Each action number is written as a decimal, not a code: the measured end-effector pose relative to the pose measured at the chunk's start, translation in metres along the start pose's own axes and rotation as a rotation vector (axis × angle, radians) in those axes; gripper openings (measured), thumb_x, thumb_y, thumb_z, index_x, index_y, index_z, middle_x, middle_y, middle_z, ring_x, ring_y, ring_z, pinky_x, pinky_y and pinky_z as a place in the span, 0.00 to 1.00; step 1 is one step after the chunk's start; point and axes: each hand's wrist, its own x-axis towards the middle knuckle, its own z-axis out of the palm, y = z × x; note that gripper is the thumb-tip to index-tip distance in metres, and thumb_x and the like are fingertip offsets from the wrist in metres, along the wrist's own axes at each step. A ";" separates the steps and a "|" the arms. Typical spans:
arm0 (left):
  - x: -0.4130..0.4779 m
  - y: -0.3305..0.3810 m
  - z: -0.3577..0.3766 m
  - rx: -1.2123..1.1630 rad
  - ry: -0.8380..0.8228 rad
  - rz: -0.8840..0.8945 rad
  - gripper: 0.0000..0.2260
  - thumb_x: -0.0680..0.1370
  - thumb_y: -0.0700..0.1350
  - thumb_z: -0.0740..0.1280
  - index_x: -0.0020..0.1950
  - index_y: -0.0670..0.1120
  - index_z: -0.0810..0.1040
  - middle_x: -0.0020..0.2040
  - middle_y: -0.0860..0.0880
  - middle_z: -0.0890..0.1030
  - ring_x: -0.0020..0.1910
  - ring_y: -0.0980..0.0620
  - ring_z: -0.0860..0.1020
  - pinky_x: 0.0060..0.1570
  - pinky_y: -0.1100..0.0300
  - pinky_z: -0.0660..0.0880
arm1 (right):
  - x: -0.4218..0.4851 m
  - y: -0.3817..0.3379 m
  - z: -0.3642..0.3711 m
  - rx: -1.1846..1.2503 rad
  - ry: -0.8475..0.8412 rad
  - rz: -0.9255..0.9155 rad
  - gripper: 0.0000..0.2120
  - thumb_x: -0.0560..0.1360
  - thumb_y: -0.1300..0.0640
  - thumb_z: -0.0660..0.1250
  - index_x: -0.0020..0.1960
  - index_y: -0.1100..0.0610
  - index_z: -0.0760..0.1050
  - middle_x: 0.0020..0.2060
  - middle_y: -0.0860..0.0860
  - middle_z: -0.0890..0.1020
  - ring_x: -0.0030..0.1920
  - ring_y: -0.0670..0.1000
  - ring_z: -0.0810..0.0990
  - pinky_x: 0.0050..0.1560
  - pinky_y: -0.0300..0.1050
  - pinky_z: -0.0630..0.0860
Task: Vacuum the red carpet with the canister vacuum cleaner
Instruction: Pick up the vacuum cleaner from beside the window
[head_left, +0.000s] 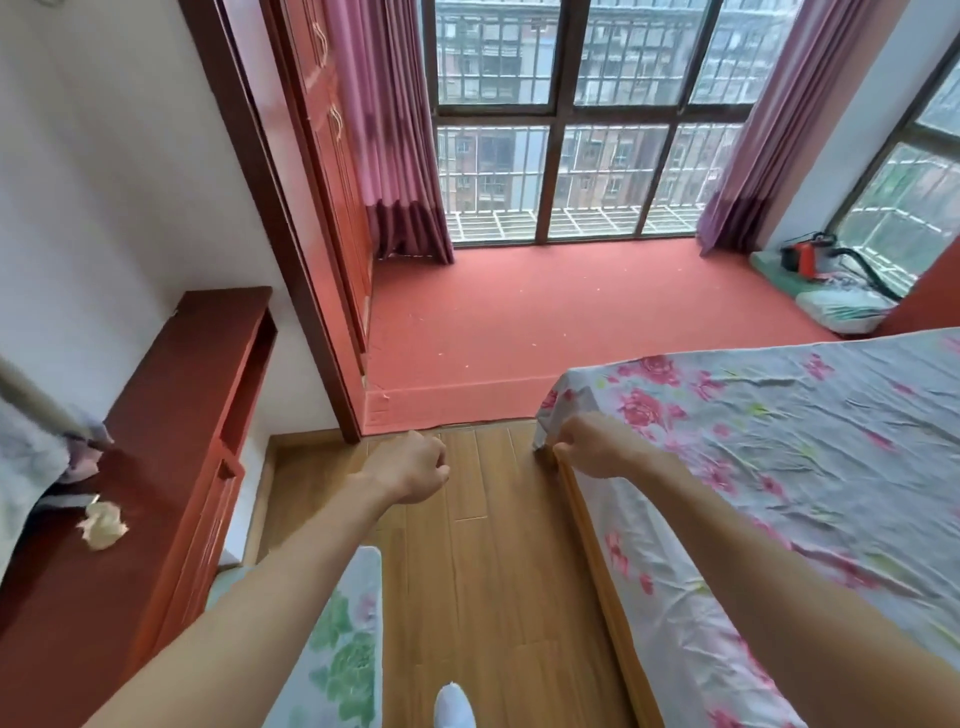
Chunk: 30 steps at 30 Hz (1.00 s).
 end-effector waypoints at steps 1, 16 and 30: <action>0.021 -0.007 -0.012 0.009 -0.001 0.004 0.11 0.80 0.48 0.62 0.51 0.44 0.82 0.53 0.45 0.83 0.51 0.45 0.80 0.48 0.54 0.76 | 0.023 -0.001 -0.008 0.008 0.004 -0.002 0.16 0.74 0.58 0.60 0.28 0.56 0.65 0.28 0.51 0.72 0.32 0.53 0.73 0.34 0.50 0.71; 0.265 -0.058 -0.122 0.036 -0.050 0.074 0.12 0.80 0.48 0.61 0.52 0.44 0.82 0.54 0.46 0.83 0.51 0.45 0.80 0.49 0.53 0.77 | 0.281 0.021 -0.081 0.032 0.021 0.029 0.10 0.68 0.57 0.59 0.37 0.64 0.75 0.33 0.59 0.79 0.34 0.61 0.75 0.33 0.48 0.73; 0.506 -0.104 -0.226 -0.030 0.003 -0.019 0.11 0.80 0.44 0.61 0.50 0.43 0.82 0.51 0.47 0.84 0.49 0.47 0.81 0.52 0.49 0.79 | 0.539 0.061 -0.162 -0.018 0.096 0.022 0.10 0.70 0.59 0.59 0.32 0.63 0.66 0.26 0.56 0.67 0.32 0.60 0.67 0.27 0.44 0.61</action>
